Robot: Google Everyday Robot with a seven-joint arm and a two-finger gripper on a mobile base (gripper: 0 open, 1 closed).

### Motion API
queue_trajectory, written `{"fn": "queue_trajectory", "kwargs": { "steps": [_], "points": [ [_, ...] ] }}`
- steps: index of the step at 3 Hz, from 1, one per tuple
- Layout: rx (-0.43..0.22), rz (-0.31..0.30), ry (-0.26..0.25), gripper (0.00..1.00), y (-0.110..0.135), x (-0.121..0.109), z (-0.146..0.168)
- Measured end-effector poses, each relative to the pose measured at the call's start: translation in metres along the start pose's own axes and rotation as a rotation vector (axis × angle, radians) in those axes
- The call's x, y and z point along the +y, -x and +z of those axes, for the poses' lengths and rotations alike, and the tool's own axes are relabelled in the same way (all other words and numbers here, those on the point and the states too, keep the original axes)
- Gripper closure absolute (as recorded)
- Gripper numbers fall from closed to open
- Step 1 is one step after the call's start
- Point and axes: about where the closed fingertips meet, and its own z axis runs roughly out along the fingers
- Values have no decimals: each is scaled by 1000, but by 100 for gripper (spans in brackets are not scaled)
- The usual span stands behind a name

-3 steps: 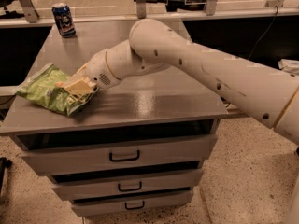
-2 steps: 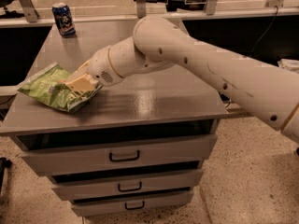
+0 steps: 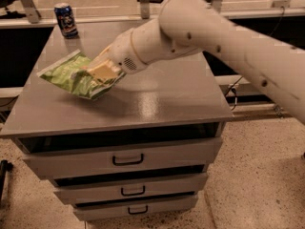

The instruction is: Move green jalapeno chip bag near rxbar blueberry

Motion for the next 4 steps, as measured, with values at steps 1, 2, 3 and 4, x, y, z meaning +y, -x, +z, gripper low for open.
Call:
{"fn": "queue_trajectory", "kwargs": {
  "steps": [1, 2, 3, 4],
  "points": [
    [56, -24, -58, 100, -13, -17, -41],
    [63, -25, -63, 100, -15, -19, -46],
    [103, -19, -91, 100, -29, -28, -60],
    [153, -1, -146, 100, -50, -46, -91]
  ]
}}
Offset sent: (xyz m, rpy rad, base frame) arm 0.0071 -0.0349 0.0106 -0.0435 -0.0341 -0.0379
